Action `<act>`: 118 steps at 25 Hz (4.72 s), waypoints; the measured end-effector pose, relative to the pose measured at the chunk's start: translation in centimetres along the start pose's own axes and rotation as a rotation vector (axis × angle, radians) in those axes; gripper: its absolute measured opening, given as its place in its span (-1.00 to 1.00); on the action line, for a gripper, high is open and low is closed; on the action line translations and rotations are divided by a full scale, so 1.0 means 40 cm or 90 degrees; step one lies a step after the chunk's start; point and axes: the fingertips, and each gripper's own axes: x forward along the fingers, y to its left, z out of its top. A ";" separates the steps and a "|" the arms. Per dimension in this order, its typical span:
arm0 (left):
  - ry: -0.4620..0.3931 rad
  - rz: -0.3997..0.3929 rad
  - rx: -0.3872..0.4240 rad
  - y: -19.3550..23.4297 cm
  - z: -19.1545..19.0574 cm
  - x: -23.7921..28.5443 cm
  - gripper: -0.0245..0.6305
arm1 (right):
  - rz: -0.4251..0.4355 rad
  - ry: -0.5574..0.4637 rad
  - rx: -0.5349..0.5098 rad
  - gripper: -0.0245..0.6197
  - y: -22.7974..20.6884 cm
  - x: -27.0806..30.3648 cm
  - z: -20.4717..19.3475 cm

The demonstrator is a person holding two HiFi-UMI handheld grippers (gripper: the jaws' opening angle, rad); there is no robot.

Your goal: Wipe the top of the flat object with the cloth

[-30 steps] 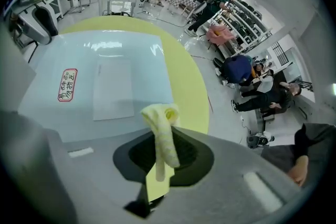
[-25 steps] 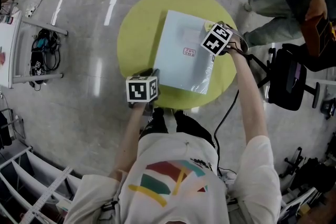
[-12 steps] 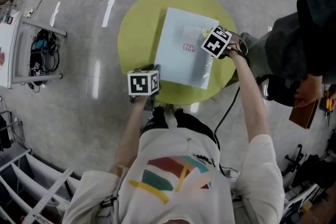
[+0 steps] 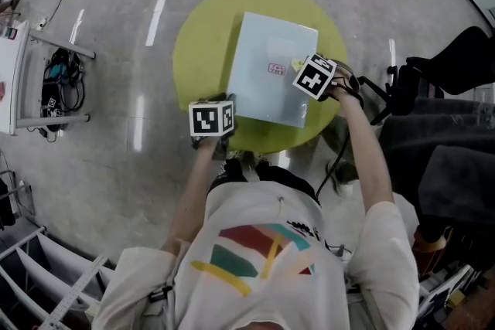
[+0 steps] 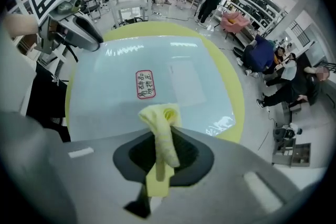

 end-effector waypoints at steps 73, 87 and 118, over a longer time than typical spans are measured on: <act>0.012 -0.020 0.005 -0.007 -0.002 -0.007 -0.61 | -0.125 -0.107 -0.041 -0.84 -0.210 -0.171 0.194; 0.006 -0.022 -0.004 -0.005 0.011 -0.018 -0.61 | -0.106 -0.031 -0.044 -0.84 -0.315 0.041 0.240; -0.005 -0.040 -0.008 -0.004 0.011 -0.015 -0.60 | 0.000 0.025 -0.031 -0.84 -0.163 0.044 0.218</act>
